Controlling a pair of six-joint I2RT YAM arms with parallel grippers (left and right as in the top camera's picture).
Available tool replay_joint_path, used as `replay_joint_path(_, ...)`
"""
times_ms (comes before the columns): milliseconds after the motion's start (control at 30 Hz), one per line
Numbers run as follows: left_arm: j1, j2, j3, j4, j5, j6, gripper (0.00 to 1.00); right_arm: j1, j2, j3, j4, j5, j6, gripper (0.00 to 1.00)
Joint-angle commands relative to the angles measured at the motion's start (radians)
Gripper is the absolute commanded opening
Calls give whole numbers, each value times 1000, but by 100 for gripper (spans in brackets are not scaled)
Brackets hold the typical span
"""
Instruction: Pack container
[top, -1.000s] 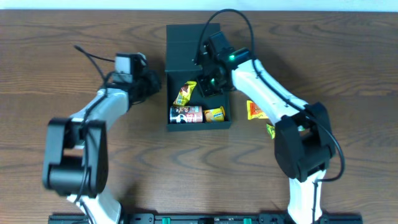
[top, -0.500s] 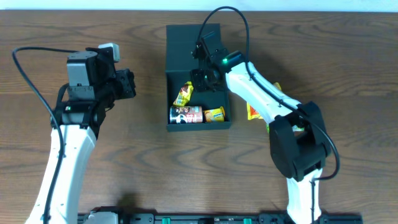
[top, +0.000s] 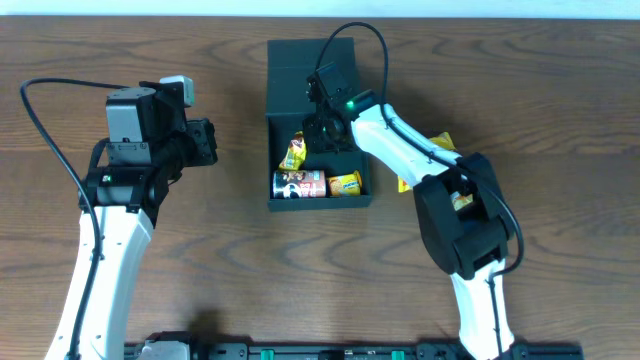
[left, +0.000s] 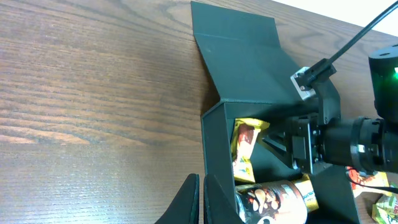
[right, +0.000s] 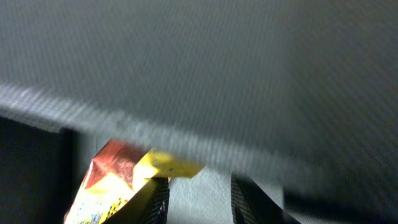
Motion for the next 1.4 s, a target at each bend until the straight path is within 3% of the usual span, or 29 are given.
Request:
replay_joint_path(0, 4, -10, 6, -5, -11, 25, 6, 6, 14, 6, 22, 5, 15, 33)
replay_joint_path(767, 4, -10, 6, -5, -11, 27, 6, 14, 14, 6, 126, -201, -64, 35)
replay_joint_path(867, 4, -10, 6, -5, -11, 27, 6, 22, 14, 6, 127, -204, -93, 28)
replay_joint_path(1067, 4, -10, 6, -6, -11, 27, 6, 35, 14, 6, 134, -203, -95, 3)
replay_joint_path(1367, 4, -10, 6, -26, -11, 45, 6, 44, 14, 6, 143, -287, -219, 1)
